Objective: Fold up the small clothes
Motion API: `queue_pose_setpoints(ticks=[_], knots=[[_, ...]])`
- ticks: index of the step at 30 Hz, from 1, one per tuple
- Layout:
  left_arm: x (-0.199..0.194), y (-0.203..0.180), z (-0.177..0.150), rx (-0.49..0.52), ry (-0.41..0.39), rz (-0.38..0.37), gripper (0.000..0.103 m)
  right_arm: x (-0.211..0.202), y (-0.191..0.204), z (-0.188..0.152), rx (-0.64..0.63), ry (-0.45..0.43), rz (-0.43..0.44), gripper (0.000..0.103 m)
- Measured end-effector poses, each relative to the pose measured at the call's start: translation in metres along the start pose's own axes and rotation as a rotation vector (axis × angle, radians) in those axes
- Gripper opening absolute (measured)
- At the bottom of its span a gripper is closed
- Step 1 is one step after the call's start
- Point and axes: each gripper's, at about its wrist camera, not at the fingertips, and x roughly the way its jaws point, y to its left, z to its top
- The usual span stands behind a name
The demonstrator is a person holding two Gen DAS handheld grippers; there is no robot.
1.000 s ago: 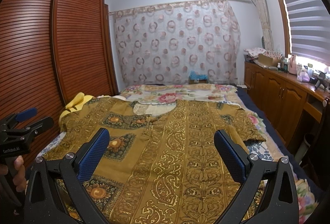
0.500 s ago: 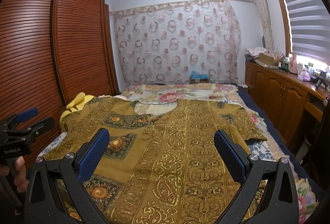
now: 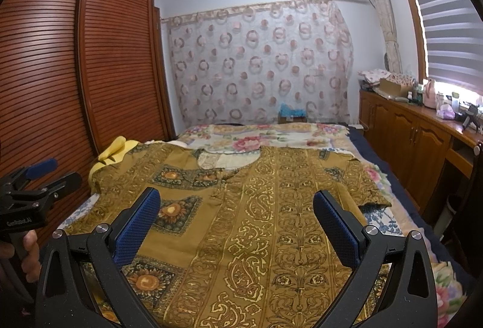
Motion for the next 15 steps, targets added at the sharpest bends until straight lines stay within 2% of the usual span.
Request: queue_pose_setpoints(ticks=[8,15], knots=[[0.0,0.0,-0.0003,-0.001,0.001,0.0,0.103,-0.0025,-0.0019,0.0001,0.0,0.001,0.002,0.103],[0.0043,-0.0039,-0.0024,-0.011,0.036,-0.001,0.103,0.004,-0.0021,-0.0013,0.01,0.014,0.016,0.103]])
